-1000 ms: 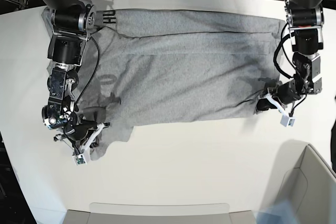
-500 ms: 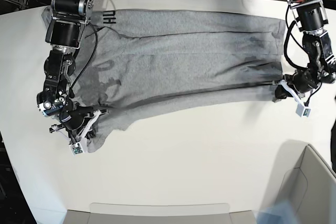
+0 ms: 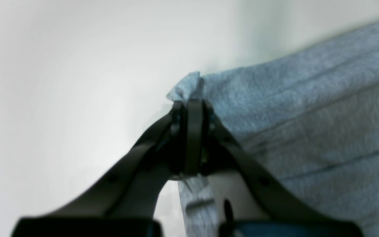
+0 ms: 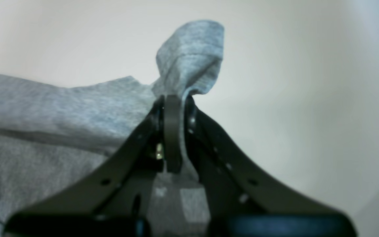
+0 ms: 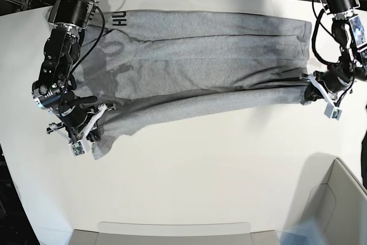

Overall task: Fold the T-shirt properly
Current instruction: 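Lift the hem and fold it over toward the folded shoulder edge, then release the strip ends and open both grippers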

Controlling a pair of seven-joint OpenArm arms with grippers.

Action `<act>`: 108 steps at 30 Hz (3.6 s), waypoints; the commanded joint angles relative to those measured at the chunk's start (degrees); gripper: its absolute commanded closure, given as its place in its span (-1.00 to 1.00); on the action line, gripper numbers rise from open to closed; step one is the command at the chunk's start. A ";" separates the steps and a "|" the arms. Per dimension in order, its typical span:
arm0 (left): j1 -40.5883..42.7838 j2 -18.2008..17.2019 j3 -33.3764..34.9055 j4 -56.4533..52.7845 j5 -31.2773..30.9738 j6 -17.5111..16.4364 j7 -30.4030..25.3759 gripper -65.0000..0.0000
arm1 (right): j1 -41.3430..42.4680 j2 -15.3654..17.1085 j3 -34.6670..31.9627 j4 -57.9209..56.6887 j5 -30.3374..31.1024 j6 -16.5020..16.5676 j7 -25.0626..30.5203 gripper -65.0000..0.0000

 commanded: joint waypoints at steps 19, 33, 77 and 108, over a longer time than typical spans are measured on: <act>11.48 -0.29 -4.45 9.85 -0.62 -0.08 -0.89 1.00 | -12.09 0.71 4.50 11.68 0.42 -0.12 1.15 1.00; 16.84 -0.03 -4.54 10.02 -0.62 -0.08 -0.89 1.00 | -18.33 -2.11 15.75 15.46 0.07 10.43 0.98 1.00; 23.26 0.85 -4.71 12.40 -0.62 -0.08 -1.41 1.00 | -31.87 -6.24 20.23 14.05 -0.11 11.57 1.24 1.00; 23.26 6.92 -18.51 28.13 -0.62 -0.08 9.05 -0.08 | -31.34 -6.94 19.97 13.00 -0.02 11.48 1.15 0.40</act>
